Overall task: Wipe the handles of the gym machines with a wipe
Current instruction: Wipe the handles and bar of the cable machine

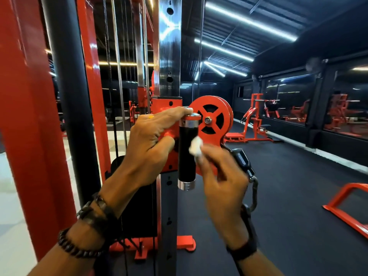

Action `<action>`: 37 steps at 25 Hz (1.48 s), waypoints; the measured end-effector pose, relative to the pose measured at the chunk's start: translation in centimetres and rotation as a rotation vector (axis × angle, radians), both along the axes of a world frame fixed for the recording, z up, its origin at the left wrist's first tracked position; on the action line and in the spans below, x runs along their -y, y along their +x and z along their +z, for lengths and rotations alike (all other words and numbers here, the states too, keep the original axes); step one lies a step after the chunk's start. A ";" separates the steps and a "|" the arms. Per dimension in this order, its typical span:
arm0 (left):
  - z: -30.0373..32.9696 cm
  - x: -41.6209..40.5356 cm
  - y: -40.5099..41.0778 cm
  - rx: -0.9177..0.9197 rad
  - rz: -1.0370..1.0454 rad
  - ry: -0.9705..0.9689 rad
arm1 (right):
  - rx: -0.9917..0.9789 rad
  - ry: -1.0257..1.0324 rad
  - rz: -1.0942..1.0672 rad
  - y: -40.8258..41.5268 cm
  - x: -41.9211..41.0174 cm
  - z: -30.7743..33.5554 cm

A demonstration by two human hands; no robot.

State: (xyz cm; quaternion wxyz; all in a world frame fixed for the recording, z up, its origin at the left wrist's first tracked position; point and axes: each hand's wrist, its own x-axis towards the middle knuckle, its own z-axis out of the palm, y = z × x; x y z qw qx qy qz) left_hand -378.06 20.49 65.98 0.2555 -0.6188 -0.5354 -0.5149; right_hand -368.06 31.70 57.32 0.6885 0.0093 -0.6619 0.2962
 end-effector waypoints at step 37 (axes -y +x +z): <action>-0.8 -2.0 -2.9 -0.037 -0.034 0.137 | 0.451 -0.465 1.069 -0.6 -3.1 8.3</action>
